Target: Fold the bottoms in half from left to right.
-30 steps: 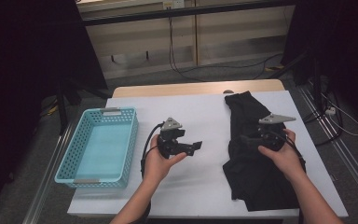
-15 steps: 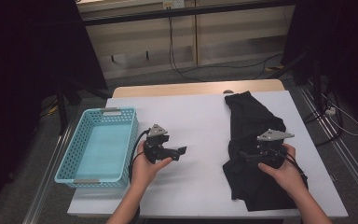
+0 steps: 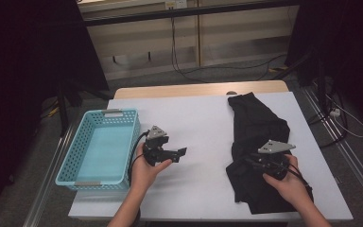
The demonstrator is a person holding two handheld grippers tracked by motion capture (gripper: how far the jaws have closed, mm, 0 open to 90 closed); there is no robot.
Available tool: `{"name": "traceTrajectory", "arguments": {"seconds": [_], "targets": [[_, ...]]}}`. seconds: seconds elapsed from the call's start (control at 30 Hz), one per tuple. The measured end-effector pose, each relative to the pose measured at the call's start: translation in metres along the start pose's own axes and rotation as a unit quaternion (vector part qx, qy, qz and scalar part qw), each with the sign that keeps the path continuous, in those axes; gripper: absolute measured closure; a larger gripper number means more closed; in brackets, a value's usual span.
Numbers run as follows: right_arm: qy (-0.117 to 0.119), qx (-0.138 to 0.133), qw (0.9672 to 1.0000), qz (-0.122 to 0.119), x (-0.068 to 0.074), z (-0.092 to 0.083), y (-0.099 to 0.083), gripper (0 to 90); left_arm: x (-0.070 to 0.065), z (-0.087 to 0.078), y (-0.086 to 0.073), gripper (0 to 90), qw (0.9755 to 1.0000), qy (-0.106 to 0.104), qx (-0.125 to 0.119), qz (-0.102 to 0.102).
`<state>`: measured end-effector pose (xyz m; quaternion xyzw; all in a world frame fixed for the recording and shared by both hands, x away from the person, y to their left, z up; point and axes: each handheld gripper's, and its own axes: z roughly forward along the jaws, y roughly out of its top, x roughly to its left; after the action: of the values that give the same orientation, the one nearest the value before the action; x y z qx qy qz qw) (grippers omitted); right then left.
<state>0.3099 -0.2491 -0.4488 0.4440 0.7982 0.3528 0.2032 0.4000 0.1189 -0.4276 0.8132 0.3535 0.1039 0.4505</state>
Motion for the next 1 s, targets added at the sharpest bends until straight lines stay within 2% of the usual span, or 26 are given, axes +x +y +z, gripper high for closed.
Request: {"name": "traceTrajectory", "arguments": {"seconds": [0.07, 0.13, 0.3, 0.47, 0.77, 1.0], "targets": [[0.010, 0.005, 0.9999, -0.001, -0.001, 0.000, 0.000, 84.3, 0.001, -0.001, -0.001, 11.9, 1.0000, 0.003, 0.002, 0.002], [0.017, 0.007, 0.9998, 0.004, -0.003, 0.000, -0.001, 89.9, 0.001, -0.002, -0.001, 12.0, 1.0000, 0.002, 0.002, -0.001], [0.024, 0.013, 0.9996, 0.000, -0.007, -0.004, -0.003, 90.0, 0.001, -0.002, -0.001, 12.1, 1.0000, 0.001, 0.002, 0.001], [0.026, -0.013, 0.9996, 0.009, -0.014, -0.029, -0.008, 90.0, 0.002, -0.002, 0.000, 12.3, 1.0000, 0.002, 0.003, 0.004], [0.013, -0.026, 0.9984, 0.048, -0.037, -0.075, -0.048, 90.0, 0.001, -0.002, 0.001, 12.6, 1.0000, 0.003, -0.002, 0.001], [0.000, -0.031, 0.9975, 0.063, -0.048, -0.095, -0.066, 90.0, 0.002, -0.002, 0.001, 12.7, 1.0000, 0.005, 0.001, 0.005]]}}
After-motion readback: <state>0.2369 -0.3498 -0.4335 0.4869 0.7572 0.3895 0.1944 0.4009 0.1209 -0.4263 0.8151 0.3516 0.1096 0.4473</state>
